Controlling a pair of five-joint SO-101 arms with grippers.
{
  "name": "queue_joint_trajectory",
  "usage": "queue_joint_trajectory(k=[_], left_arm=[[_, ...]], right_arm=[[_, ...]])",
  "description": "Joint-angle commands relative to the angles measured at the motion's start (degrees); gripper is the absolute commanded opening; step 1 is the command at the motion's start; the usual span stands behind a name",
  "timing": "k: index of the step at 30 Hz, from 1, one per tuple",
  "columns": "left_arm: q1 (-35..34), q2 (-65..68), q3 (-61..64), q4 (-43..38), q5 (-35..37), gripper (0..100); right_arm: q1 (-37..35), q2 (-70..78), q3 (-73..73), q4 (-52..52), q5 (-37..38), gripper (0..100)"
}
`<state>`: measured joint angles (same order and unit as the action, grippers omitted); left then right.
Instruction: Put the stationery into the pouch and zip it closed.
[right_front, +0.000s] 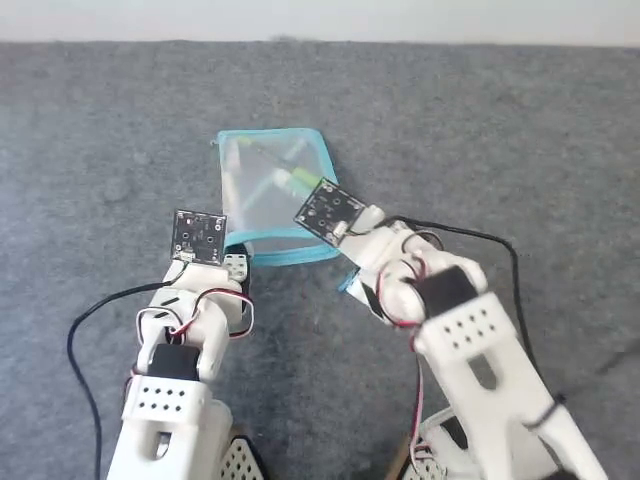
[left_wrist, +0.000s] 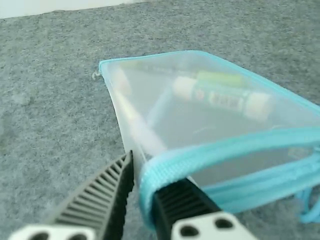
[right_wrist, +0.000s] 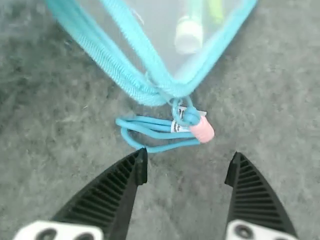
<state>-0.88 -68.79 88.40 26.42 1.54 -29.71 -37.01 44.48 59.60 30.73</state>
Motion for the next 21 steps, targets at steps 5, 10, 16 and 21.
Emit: queue_joint_trajectory(k=[5, 10, 16, 21], left_arm=[[0.4, -0.9, -1.8, -1.8, -0.4, 1], [0.4, -1.0, -1.8, -1.8, -0.4, 1], [0.4, -0.9, -1.8, -1.8, -0.4, 1], [0.4, -0.8, -1.8, -1.8, -0.4, 1]], right_arm=[[0.7, 9.4, -0.6, -9.5, 3.7, 26.8], [0.7, 13.7, -0.9, -13.5, 4.2, 26.8], [0.7, 18.3, -4.7, -15.4, 3.9, 26.3], [0.7, 19.6, -8.0, -15.1, -1.2, 18.9]])
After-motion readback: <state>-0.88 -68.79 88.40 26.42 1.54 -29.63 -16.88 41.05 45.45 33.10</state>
